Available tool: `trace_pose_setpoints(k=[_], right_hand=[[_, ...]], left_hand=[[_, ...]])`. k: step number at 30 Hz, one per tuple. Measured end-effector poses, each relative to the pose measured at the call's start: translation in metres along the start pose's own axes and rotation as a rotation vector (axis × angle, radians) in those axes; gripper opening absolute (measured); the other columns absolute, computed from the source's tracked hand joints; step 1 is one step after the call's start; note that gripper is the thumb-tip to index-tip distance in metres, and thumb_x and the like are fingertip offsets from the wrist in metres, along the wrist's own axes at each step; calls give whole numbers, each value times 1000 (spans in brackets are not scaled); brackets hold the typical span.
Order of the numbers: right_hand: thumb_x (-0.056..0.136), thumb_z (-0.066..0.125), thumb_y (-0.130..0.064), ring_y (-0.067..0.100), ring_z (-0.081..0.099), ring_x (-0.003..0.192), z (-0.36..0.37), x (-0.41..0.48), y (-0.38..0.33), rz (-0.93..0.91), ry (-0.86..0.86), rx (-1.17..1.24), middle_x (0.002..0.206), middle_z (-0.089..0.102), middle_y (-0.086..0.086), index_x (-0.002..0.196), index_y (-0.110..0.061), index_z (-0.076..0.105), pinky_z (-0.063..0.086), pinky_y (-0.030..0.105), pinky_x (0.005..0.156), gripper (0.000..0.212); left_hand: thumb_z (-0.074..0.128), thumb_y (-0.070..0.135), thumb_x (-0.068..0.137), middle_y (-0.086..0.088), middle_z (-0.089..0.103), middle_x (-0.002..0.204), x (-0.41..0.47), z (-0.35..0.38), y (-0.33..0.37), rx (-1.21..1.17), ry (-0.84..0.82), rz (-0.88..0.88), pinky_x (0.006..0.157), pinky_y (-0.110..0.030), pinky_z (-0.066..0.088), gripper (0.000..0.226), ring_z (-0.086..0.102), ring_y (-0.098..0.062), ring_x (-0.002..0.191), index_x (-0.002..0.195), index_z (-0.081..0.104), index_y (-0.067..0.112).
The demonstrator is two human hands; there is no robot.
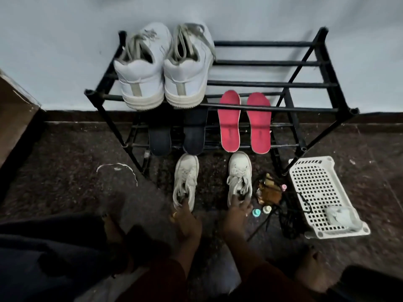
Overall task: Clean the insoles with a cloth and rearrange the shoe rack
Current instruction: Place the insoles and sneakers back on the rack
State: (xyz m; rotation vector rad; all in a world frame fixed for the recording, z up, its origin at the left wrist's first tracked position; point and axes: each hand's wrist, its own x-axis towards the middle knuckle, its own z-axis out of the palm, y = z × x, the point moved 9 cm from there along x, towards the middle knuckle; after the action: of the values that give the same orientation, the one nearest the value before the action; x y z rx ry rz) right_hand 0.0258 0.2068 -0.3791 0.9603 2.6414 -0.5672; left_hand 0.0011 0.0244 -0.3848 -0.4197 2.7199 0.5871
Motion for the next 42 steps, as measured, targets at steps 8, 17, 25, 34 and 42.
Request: trace_pose_setpoints(k=[8,17,25,34,42], right_hand=[[87,53,-13,39,26,130,30,52,43,155,-54,91,141,27,28,130,-19,48,28,39,107,44],[90,54,-20,34,52,106,54,16,42,146,-139,190,118,53,23,117,0,55,32,25,73,34],[76,66,-25,34,60,90,55,-67,33,134,-77,270,92,64,22,97,-3,64,44,36,81,30],[70,77,-17,43,62,83,26,-139,54,172,59,429,92,61,30,92,6,65,48,39,73,33],[67,77,-26,41,65,81,-35,-173,43,-11,212,453,104,59,26,96,-14,65,51,36,65,34]], left_hand=[[54,33,91,-16,46,129,47,29,-15,103,-80,-154,94,-32,30,58,45,-29,117,144,31,23],[67,17,83,-28,59,106,21,41,-41,-46,-102,-78,85,-39,40,40,55,-40,101,117,57,-2],[72,20,60,-25,55,61,-57,51,-65,-230,-107,34,47,-33,46,26,58,-37,50,73,69,-2],[40,45,59,-12,57,50,-109,27,-43,-128,-41,284,29,-23,36,45,54,-25,34,58,69,10],[69,40,47,-21,64,63,-140,-6,-14,-214,-95,368,33,-22,38,33,61,-31,42,66,68,12]])
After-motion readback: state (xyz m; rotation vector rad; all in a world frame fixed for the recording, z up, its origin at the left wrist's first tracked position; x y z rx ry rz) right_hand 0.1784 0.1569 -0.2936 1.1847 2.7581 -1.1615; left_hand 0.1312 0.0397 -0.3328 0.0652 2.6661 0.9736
